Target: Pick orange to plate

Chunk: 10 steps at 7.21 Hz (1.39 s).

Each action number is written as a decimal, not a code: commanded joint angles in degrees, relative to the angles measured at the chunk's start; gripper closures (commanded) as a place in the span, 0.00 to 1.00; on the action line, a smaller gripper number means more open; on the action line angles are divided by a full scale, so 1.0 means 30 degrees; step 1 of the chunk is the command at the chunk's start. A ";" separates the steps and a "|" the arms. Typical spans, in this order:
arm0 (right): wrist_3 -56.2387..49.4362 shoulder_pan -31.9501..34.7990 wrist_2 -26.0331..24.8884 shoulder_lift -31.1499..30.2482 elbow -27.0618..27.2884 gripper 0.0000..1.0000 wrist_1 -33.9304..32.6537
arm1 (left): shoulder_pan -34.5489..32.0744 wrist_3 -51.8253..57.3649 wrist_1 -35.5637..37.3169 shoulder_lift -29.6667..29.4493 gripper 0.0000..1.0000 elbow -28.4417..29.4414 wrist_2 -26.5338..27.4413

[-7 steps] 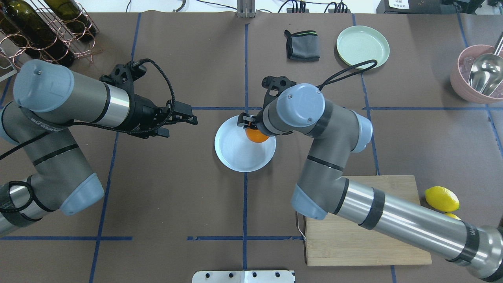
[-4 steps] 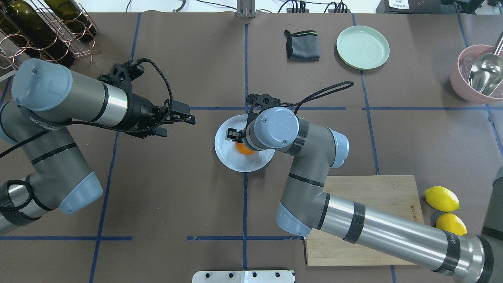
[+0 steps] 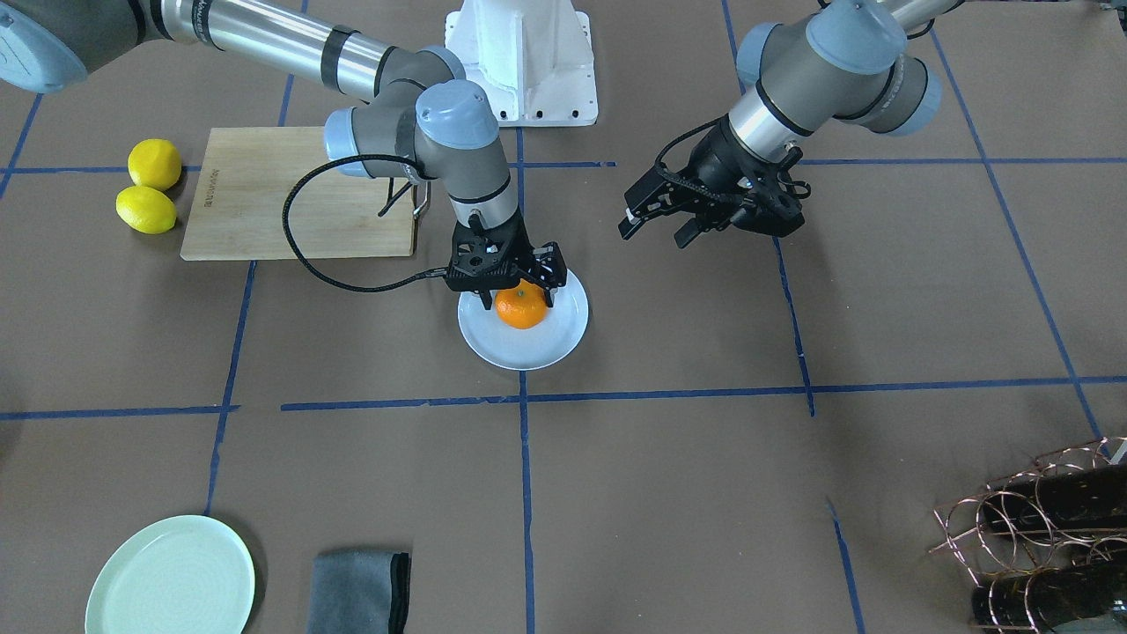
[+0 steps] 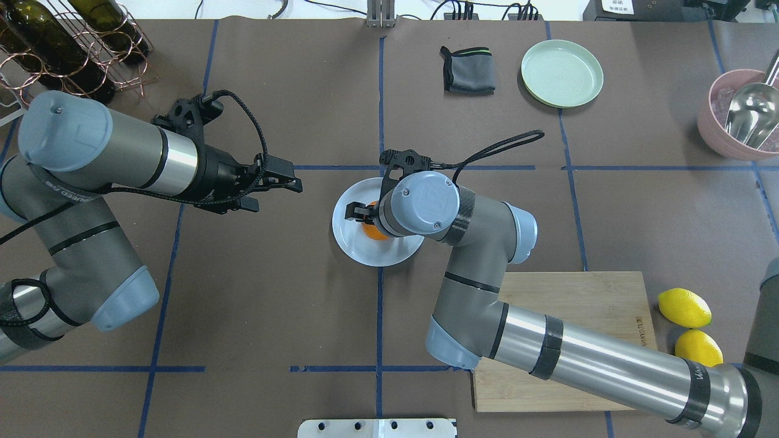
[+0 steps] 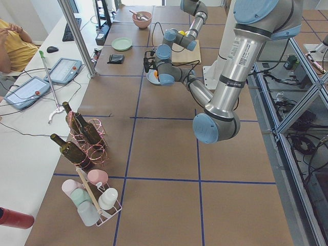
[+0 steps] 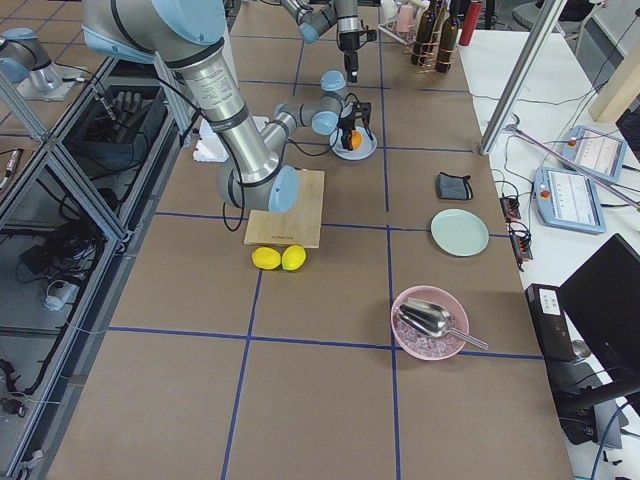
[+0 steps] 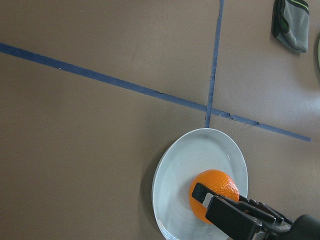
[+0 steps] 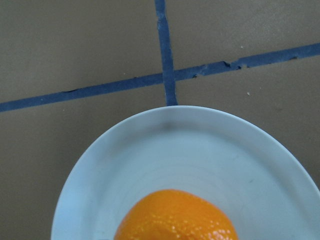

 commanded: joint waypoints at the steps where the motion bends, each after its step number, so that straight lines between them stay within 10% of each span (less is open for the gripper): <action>1: 0.0111 0.0031 -0.0002 0.0083 0.0170 0.00 0.0066 | 0.0000 -0.0030 0.0029 0.0000 0.00 -0.0152 0.0029; 4: -0.0122 0.1783 0.2393 -0.3211 0.5278 0.00 -0.0198 | -0.0410 0.0231 0.0001 0.1312 0.00 -0.0853 -0.0059; 6: -0.0704 0.5660 0.7348 -0.6371 0.8042 0.00 0.0005 | -0.1050 0.4985 -0.0058 0.3388 0.00 -0.1030 -0.0059; 8: -0.6304 1.1808 1.2753 -0.9042 0.7995 0.00 -0.0225 | -0.3617 1.1533 0.0087 0.5322 0.00 -0.0830 -0.1017; 10: -1.4843 1.5368 1.3620 -1.1395 0.7470 0.00 -0.2433 | -0.8936 2.0318 0.0495 0.8043 0.00 -0.0010 -0.3416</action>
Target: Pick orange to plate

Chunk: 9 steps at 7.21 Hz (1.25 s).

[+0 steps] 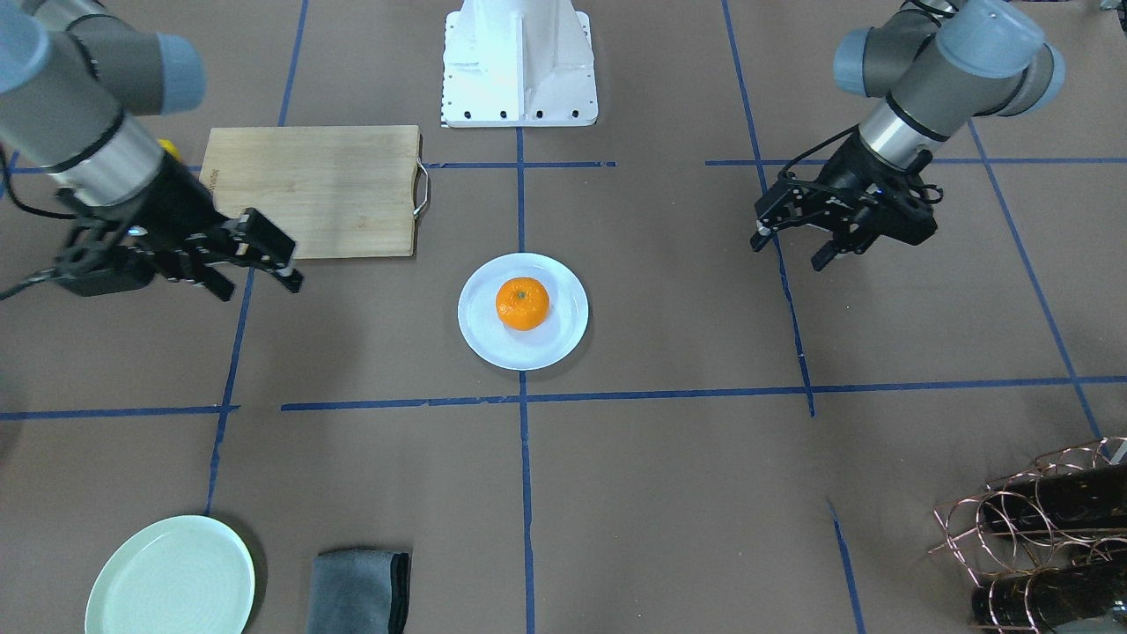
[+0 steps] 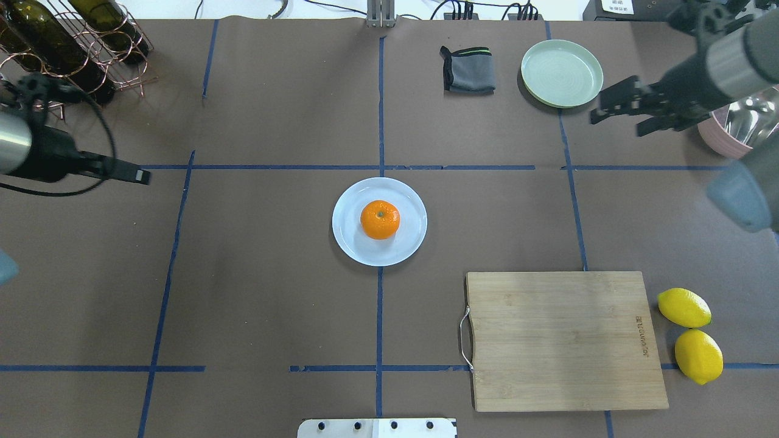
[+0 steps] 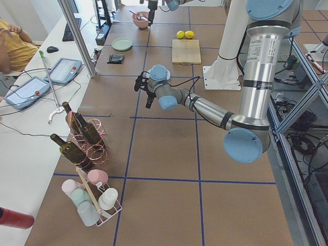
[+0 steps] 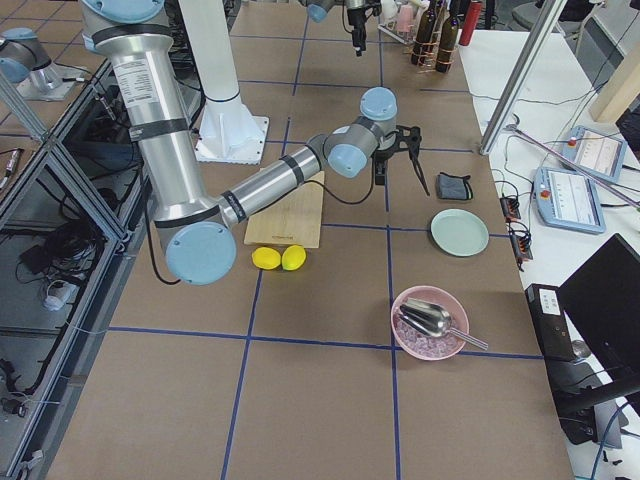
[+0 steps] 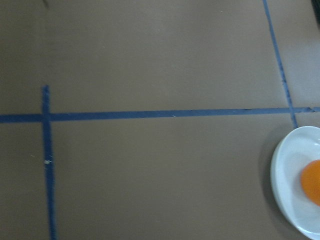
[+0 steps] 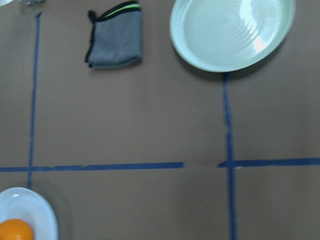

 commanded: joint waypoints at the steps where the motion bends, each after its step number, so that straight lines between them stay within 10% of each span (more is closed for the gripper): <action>1: -1.0492 0.4160 0.0701 -0.1557 -0.0425 0.00 -0.4893 | -0.5600 0.9004 0.2137 0.2178 0.00 0.0469 -0.2403; 5: -2.3220 0.9071 0.0262 -0.2056 -0.0720 0.00 -1.4751 | -1.2735 2.1835 1.6249 0.1511 0.00 0.0677 -0.2911; 9: -2.2822 0.9043 0.0581 -0.4751 -0.0634 0.00 -1.2195 | -1.2539 2.1084 1.6866 0.2094 0.00 0.1230 -0.4142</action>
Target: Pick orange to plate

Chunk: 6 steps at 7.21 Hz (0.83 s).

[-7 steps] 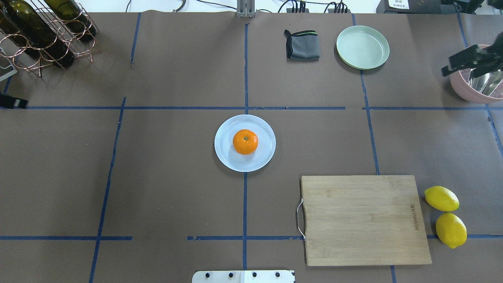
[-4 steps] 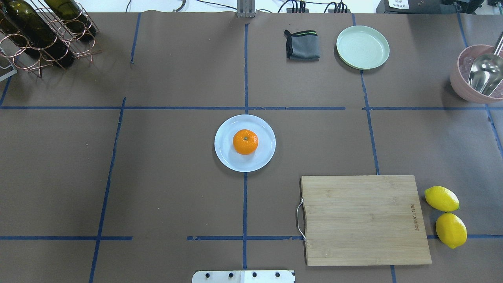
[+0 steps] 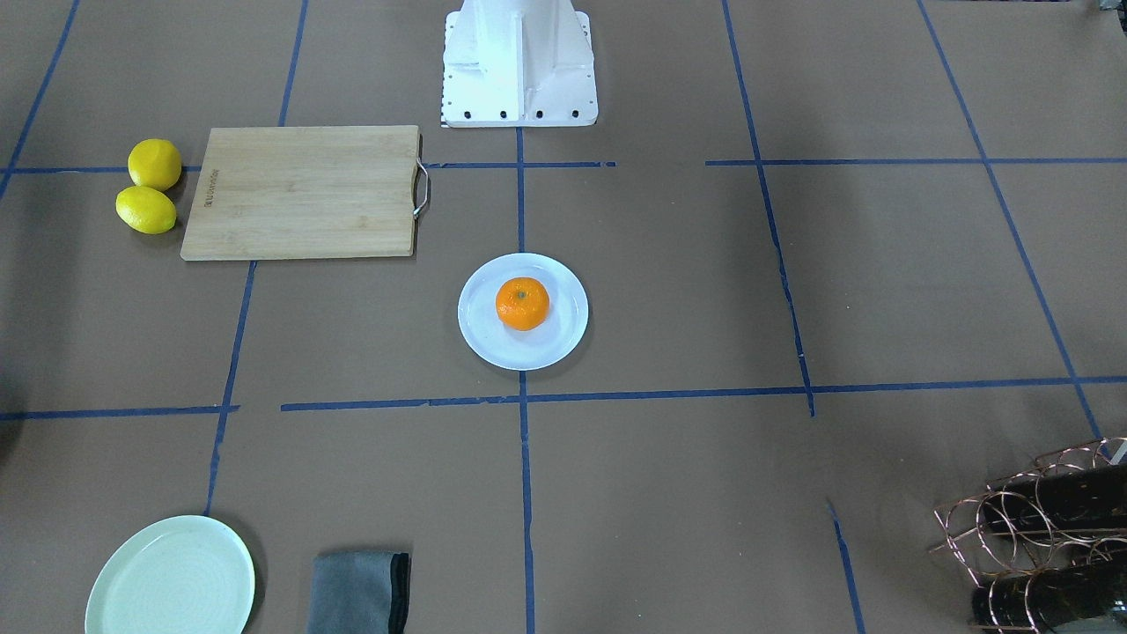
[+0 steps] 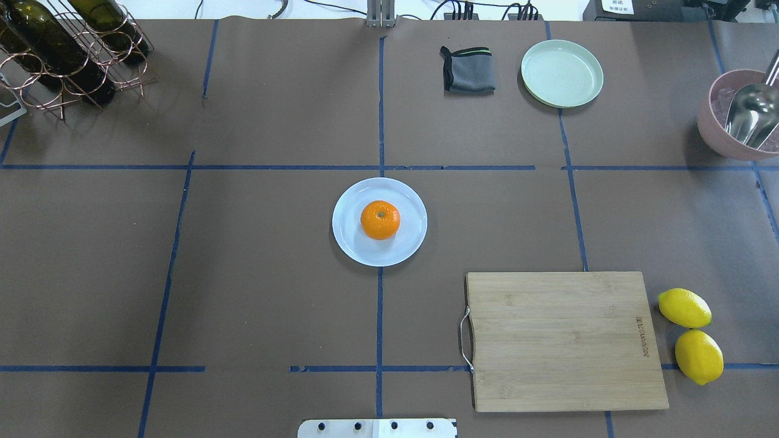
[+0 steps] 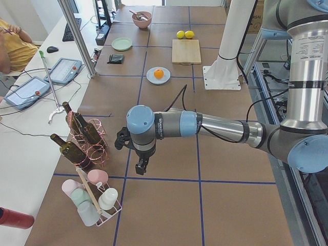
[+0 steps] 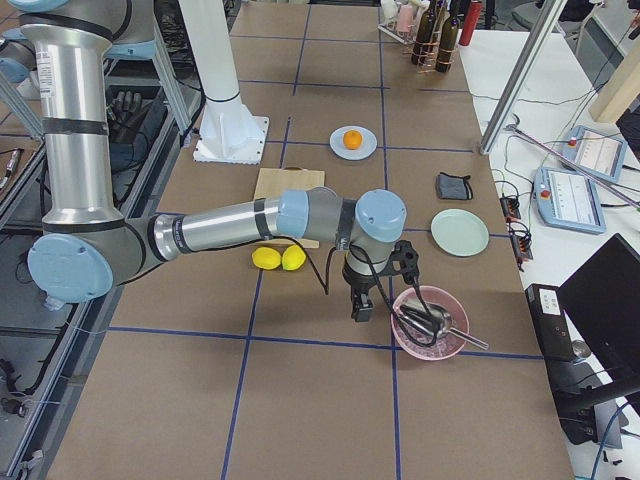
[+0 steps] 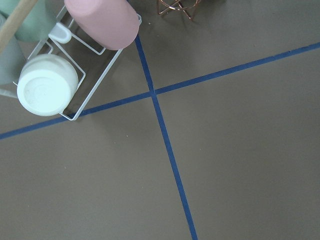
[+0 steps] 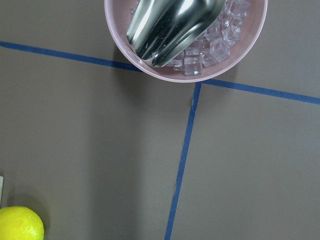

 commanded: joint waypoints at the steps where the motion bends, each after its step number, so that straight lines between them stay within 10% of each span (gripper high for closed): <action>1: 0.0119 -0.0196 0.0186 -0.0783 0.0244 0.00 0.0903 | 0.0029 -0.0022 -0.0215 0.0302 0.00 0.0246 -0.0108; 6: 0.0617 -0.1311 -0.0195 -0.0342 0.0129 0.00 0.1717 | 0.1081 -0.0022 -0.0889 -0.0719 0.00 0.0509 0.0068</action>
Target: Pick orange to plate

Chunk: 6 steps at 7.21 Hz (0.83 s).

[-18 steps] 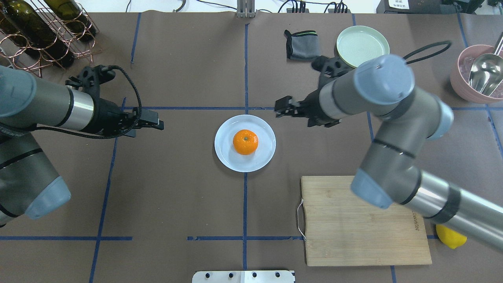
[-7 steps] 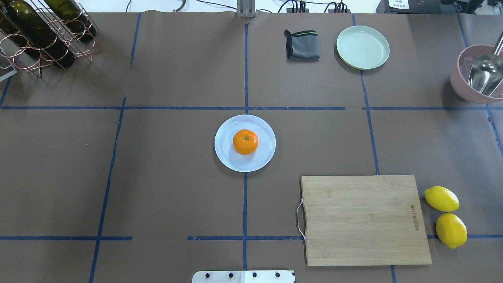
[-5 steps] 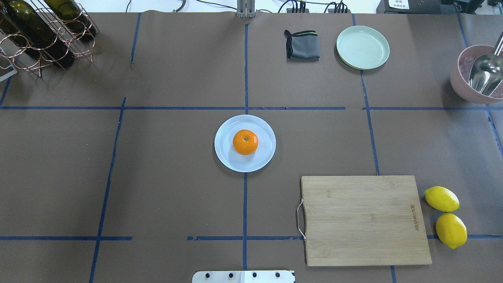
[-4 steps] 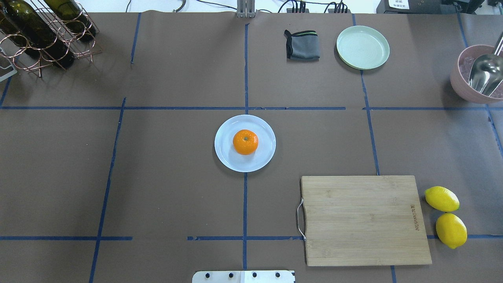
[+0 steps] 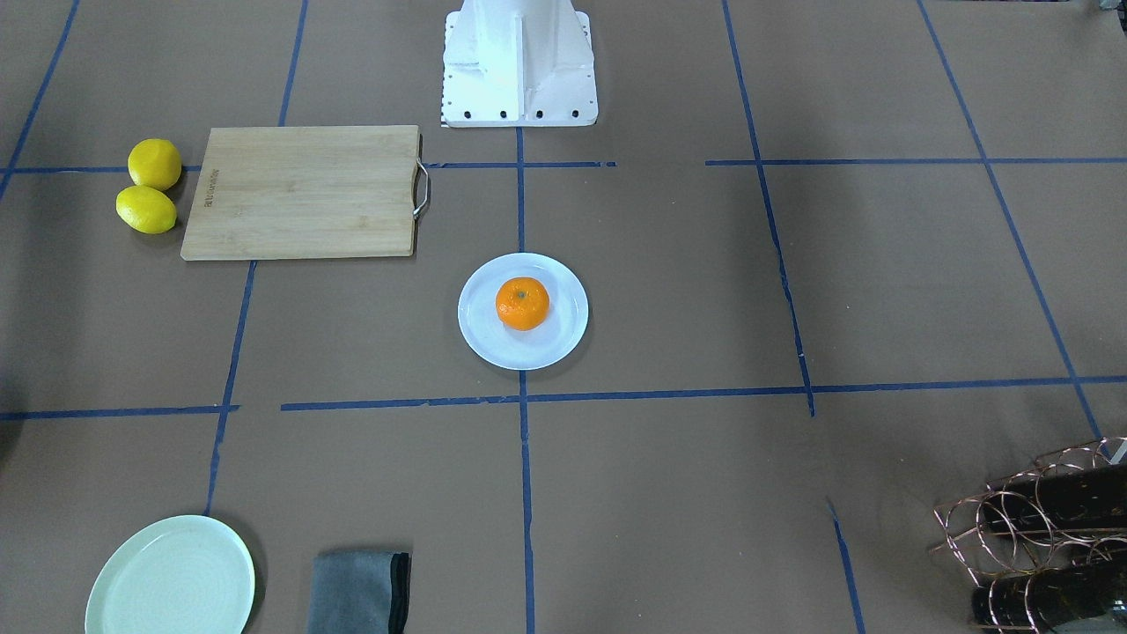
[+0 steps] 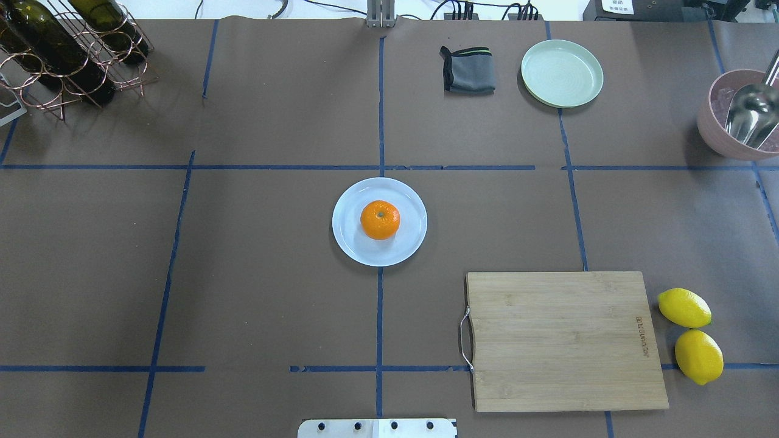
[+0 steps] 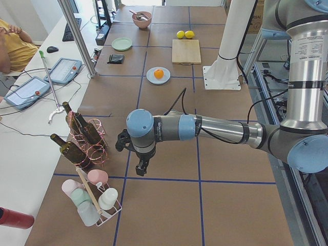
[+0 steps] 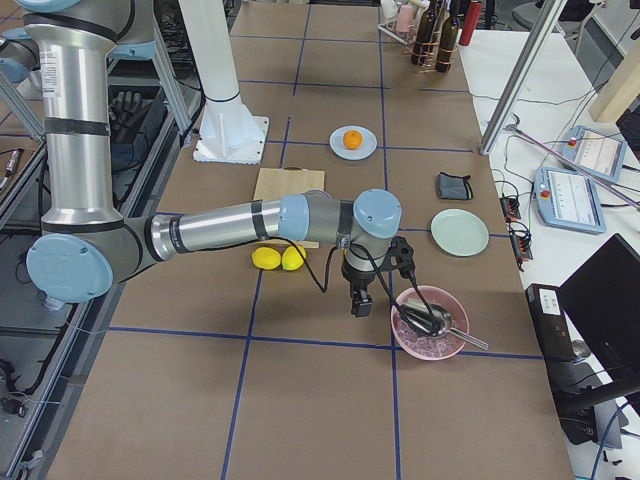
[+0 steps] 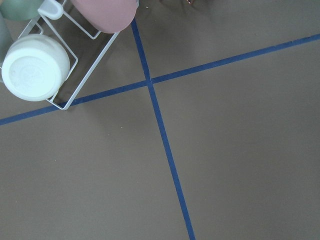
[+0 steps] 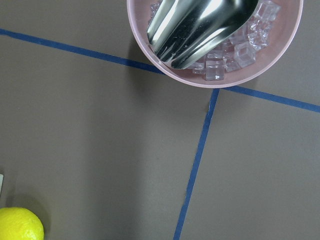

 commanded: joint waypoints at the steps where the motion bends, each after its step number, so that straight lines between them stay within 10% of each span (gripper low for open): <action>1: -0.0097 -0.0034 -0.0011 -0.0313 -0.0315 0.00 0.0926 | 0.0401 -0.0004 -0.0004 -0.0341 0.00 0.0072 0.0048; 6: -0.0098 -0.0384 -0.0301 -0.0050 -0.0434 0.00 0.1311 | 0.1800 -0.0150 -0.0062 0.0158 0.00 0.0130 0.0077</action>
